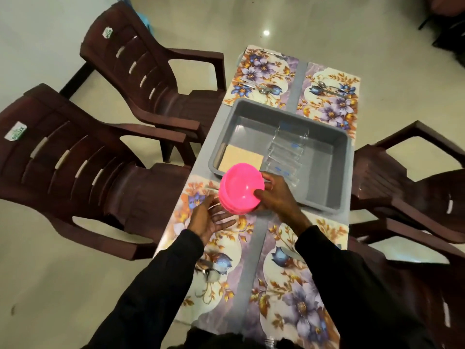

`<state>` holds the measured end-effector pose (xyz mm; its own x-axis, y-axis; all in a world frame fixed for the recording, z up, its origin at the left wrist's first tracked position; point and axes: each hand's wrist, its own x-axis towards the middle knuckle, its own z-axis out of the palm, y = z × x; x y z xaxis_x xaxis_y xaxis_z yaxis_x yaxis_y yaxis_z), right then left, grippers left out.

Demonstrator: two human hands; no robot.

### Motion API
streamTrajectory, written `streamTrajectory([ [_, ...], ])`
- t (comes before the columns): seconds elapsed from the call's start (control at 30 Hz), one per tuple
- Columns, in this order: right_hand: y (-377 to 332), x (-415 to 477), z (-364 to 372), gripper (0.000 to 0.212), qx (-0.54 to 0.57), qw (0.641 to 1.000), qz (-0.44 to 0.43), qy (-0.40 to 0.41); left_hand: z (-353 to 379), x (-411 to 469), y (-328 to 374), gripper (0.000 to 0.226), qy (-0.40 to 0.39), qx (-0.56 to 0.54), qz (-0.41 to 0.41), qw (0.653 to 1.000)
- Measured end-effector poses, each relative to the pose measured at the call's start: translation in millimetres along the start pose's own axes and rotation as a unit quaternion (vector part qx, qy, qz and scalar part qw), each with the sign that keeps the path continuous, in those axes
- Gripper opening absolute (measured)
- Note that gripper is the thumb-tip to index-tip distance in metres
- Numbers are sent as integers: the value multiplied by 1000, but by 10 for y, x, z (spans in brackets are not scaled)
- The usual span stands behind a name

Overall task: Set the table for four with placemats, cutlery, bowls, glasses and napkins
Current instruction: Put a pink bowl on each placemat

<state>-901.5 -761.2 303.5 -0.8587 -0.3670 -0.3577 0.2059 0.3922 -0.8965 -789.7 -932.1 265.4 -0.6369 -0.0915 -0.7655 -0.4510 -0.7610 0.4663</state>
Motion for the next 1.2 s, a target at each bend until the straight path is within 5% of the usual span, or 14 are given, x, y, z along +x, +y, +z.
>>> streamTrajectory([
  [0.2,293,-749,285,43,-93,995,-4,-44,-182,-365,-490,41,-57,-108,-106,987],
  [0.4,585,-1339,480,20,-332,924,-154,110,-296,-685,-955,36,-16,-78,-78,994],
  [0.57,677,-1664,456,19,-366,898,-211,123,-314,-878,-1277,35,5,-87,-54,995],
  [0.7,733,-1892,278,30,-335,913,-209,101,-265,-967,-1518,27,37,-57,-24,997],
  [0.97,933,-2101,-497,19,-210,956,-143,147,-376,-1083,-1960,31,18,-127,10,992],
  [1.2,1988,-1950,-696,30,-287,953,-24,98,-735,-1317,-2278,69,97,-154,27,983],
])
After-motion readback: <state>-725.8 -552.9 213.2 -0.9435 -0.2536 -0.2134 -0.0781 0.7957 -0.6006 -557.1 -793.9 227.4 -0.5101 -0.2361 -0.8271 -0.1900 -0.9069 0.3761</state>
